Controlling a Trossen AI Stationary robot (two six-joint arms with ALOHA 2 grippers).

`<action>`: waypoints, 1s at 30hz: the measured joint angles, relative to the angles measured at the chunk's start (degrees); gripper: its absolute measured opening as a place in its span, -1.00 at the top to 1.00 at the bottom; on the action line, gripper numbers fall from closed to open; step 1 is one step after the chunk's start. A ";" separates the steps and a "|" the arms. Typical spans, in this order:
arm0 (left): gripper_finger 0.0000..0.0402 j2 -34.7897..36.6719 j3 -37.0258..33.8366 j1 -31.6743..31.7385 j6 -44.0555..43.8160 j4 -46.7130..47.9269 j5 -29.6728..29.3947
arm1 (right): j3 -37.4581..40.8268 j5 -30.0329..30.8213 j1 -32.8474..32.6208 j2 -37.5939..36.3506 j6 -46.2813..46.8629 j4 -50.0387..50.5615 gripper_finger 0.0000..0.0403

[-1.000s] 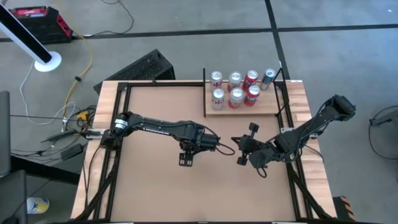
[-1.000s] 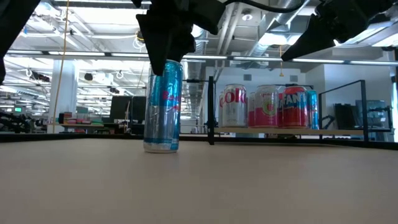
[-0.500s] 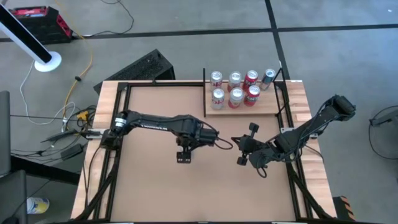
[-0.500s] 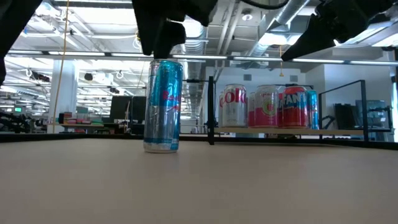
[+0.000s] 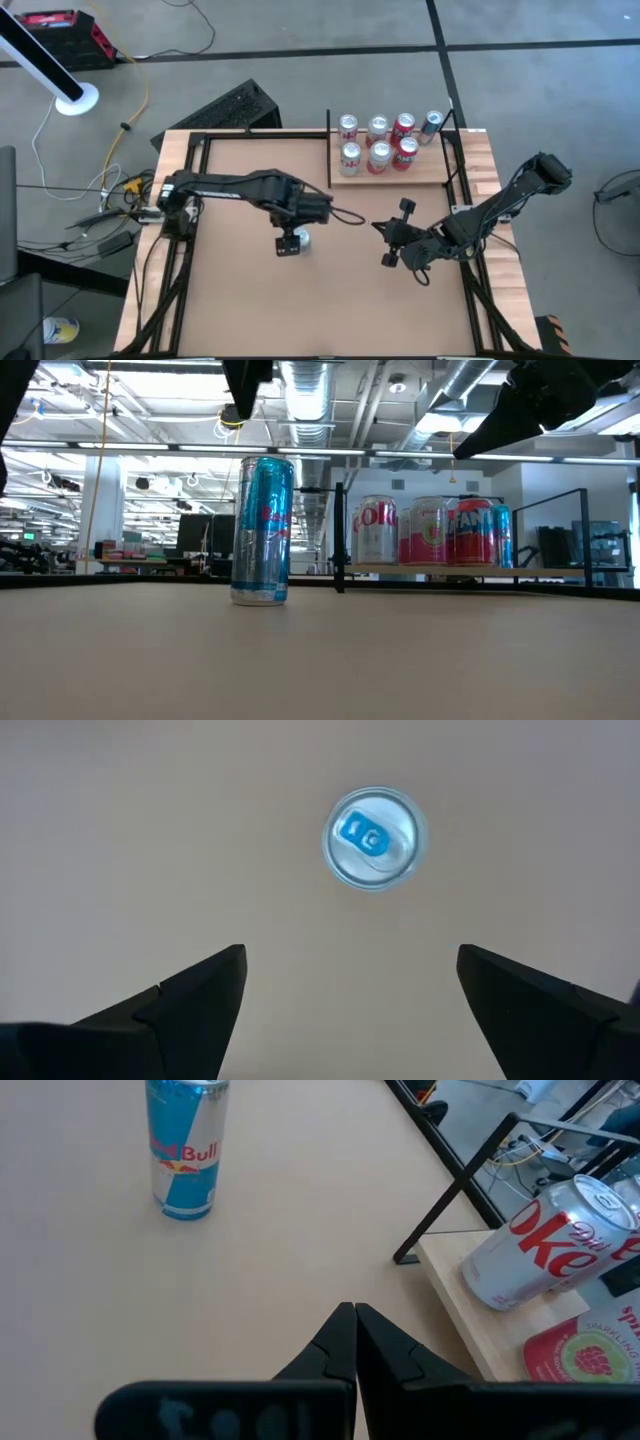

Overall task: Place canned beverage on shelf
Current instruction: Put the blue soda can on the shelf

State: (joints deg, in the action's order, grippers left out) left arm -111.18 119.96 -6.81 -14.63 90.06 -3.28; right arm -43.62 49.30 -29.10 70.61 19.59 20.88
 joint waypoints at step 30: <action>-0.72 29.90 -52.18 0.29 -35.26 -51.91 -3.86 | 0.00 0.00 0.00 0.00 -0.13 -0.92 0.88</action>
State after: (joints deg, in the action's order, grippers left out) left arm -81.27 67.79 -6.51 -49.89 38.15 -7.14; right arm -43.62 49.30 -29.10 70.61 19.46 19.97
